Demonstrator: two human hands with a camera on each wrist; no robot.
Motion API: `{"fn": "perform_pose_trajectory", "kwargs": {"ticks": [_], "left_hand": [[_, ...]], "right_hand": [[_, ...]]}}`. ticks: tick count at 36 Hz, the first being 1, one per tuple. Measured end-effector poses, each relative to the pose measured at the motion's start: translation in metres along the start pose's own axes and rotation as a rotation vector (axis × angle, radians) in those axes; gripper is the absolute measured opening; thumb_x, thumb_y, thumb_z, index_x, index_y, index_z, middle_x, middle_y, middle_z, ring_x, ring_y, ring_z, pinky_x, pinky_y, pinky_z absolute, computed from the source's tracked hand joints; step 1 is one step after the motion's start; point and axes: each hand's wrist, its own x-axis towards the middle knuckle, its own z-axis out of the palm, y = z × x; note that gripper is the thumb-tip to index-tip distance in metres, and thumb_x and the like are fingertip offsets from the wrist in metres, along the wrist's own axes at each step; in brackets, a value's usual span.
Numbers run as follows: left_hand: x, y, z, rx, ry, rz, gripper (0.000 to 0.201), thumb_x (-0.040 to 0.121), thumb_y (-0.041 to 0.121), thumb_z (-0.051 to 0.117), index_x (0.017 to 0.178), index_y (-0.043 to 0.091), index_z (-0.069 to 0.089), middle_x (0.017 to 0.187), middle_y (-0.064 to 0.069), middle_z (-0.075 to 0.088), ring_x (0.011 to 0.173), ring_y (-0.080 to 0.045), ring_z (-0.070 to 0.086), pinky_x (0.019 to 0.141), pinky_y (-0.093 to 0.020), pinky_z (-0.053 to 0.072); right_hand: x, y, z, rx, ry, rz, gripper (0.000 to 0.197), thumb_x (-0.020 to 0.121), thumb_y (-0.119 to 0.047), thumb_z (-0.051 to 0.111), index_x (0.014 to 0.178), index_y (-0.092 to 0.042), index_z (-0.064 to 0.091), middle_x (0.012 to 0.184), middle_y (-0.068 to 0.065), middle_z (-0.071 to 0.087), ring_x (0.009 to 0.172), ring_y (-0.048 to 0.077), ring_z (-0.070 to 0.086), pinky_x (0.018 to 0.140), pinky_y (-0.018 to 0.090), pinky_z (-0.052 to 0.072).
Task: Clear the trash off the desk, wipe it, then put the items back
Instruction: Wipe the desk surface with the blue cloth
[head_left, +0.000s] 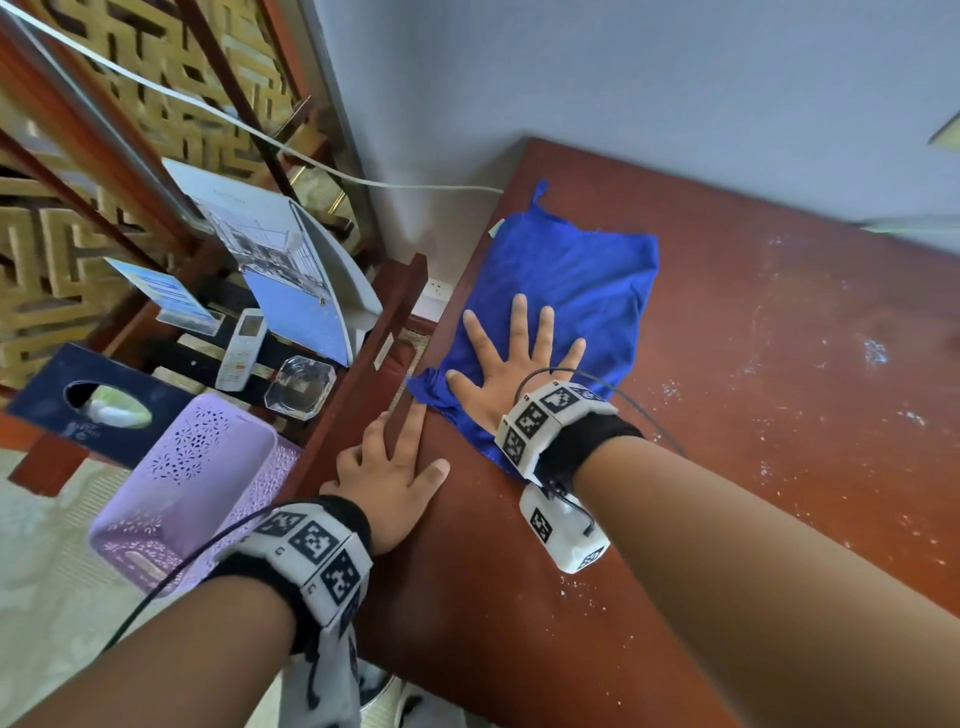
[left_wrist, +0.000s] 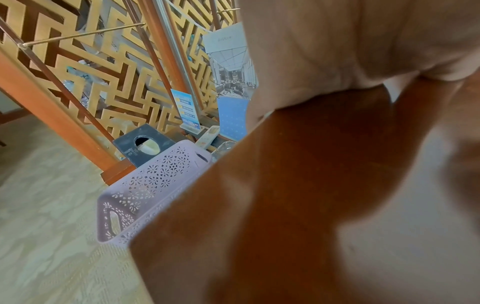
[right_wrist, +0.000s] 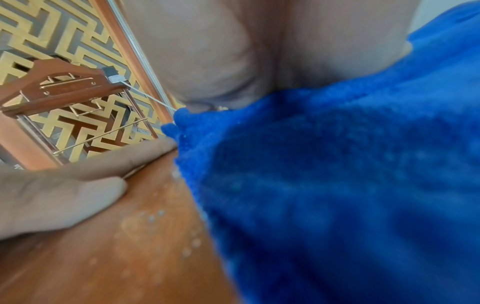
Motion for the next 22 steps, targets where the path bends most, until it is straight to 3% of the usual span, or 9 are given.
{"fn": "perform_pose_trajectory", "kwargs": {"ticks": [9,18,22], "left_hand": [[0.000,0.003,-0.001,0.017,-0.007,-0.027,0.065,0.095,0.058,0.028,0.148,0.043,-0.006,0.157,0.000,-0.006,0.142,-0.032,0.005,0.114,-0.051,0.016],[0.001,0.000,-0.001,-0.024,-0.001,0.014,0.075,0.089,0.068,0.032,0.148,0.043,-0.006,0.158,0.000,-0.003,0.144,-0.028,0.000,0.114,-0.054,0.014],[-0.003,-0.010,-0.004,-0.147,-0.022,0.081,0.075,0.090,0.058,0.042,0.149,0.042,-0.001,0.159,0.001,-0.003,0.145,-0.029,-0.002,0.116,-0.051,0.011]], "right_hand": [[-0.011,-0.005,0.010,-0.026,0.007,-0.007,0.069,0.089,-0.065,0.025,0.145,-0.049,-0.012,0.152,0.001,-0.034,0.137,0.033,-0.034,0.105,0.066,-0.017],[-0.025,-0.011,0.017,-0.020,-0.003,0.020,0.065,0.091,-0.063,0.025,0.143,-0.051,-0.011,0.153,-0.005,-0.032,0.139,0.029,-0.032,0.107,0.064,-0.017],[-0.026,-0.012,0.017,-0.011,-0.001,0.040,0.063,0.091,-0.063,0.025,0.142,-0.054,-0.011,0.153,-0.008,-0.031,0.140,0.027,-0.030,0.108,0.063,-0.017]]}}
